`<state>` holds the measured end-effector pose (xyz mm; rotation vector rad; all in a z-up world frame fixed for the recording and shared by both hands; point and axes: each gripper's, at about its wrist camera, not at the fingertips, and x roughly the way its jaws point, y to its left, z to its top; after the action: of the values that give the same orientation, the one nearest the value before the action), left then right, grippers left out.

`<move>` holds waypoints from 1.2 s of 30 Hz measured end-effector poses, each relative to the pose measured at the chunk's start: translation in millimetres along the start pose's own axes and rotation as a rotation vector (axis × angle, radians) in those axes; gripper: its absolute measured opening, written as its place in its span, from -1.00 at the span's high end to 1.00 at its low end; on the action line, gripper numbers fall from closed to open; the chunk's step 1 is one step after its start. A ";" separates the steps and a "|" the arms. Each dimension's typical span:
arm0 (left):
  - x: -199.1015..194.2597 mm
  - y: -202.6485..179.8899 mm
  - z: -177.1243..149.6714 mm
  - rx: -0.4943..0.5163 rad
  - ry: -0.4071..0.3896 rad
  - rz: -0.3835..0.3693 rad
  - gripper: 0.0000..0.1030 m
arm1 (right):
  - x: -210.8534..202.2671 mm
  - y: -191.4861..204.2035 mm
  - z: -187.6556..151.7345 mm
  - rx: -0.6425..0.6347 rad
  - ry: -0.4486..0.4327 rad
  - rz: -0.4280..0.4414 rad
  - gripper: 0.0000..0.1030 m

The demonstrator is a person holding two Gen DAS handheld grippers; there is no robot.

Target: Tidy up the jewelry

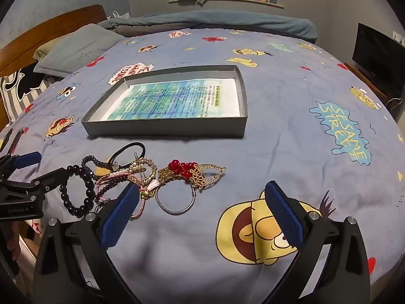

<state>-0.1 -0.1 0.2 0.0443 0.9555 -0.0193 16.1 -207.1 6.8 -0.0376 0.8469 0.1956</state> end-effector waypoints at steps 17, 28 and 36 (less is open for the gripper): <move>-0.7 4.3 -1.4 -0.015 -0.007 -0.003 -0.91 | -0.8 -0.7 -1.7 -0.004 -0.004 -0.010 -0.90; -0.9 4.9 -0.9 -0.020 -0.007 -0.002 -0.91 | 0.0 1.2 -2.0 -0.010 -0.002 -0.007 -0.90; -0.2 4.8 -0.4 -0.018 -0.005 -0.002 -0.91 | -0.2 0.5 -2.2 -0.009 -0.001 -0.007 -0.90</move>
<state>-0.4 4.7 0.3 0.0262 0.9504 -0.0129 14.2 -206.9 5.5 -0.0486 0.8452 0.1923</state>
